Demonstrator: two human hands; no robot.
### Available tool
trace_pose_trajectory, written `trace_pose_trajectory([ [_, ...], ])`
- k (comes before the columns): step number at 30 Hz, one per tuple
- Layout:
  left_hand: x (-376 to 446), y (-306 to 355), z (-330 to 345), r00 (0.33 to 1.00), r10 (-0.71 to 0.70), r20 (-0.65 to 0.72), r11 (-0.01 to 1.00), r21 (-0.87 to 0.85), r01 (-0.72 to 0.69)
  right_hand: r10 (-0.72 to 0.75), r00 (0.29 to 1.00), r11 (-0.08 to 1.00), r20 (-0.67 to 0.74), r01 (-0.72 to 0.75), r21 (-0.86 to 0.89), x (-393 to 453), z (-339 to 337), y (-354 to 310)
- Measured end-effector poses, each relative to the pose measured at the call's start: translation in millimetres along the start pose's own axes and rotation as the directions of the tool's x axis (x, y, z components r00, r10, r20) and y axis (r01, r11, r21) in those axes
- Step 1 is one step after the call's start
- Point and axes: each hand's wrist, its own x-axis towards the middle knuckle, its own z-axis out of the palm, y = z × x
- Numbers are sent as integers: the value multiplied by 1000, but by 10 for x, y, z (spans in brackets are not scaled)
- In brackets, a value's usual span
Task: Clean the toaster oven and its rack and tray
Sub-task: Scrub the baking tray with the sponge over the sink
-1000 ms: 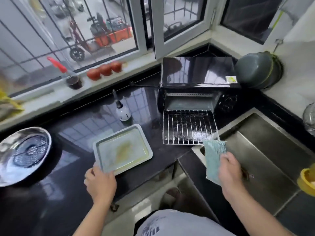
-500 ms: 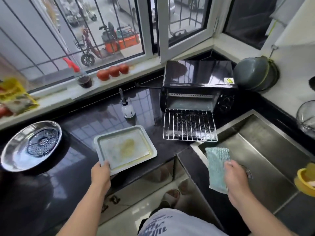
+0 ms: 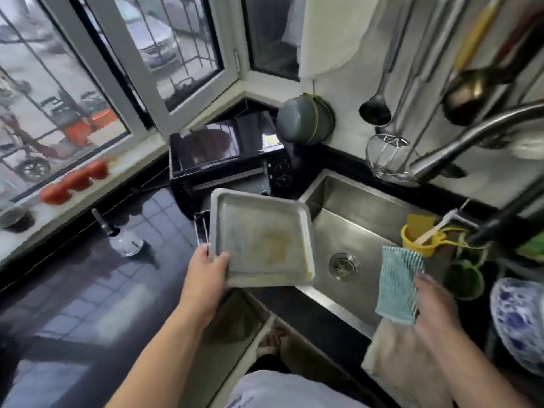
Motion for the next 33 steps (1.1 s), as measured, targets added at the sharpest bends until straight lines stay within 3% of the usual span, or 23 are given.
trace_pose_trajectory([
  [4,339,338,1098,947,138,289,911,338,-235,-34,989,997,-142,23,-77,22,-356,8],
  [7,543,440,1762,851,194,488,696,543,-470,-68,975,978,-211,24,-205,116,-357,-196],
  [9,811,442,2124,771,121,625,693,504,-516,-119,965,947,-232,40,-320,360,-356,-393],
  [10,1017,420,2245,672,36,739,763,415,-496,-139,962,934,-234,49,-354,528,-357,-511],
  [12,1457,238,2529,552,4,834,904,233,-359,-167,956,919,-241,63,-388,923,-385,-775],
  [14,1556,282,2615,689,-171,705,960,277,-46,-149,957,907,-250,31,-421,1495,-451,-1036],
  [15,1541,276,2632,730,-214,649,962,268,44,-105,959,909,-262,-14,-416,1795,-466,-1150],
  [18,1428,165,2721,676,-310,669,950,182,255,-54,974,835,-221,-77,-544,2428,-401,-1316],
  [22,1389,-30,2791,627,-356,693,915,122,385,-79,988,650,-134,-51,-758,2283,-303,-1310],
  [27,1309,-296,2769,637,-389,666,888,88,451,-108,992,609,-65,15,-793,1844,-473,-1184],
  [33,1298,-455,2714,643,-479,598,823,50,566,-46,998,510,-34,-6,-860,1437,-461,-1170],
])
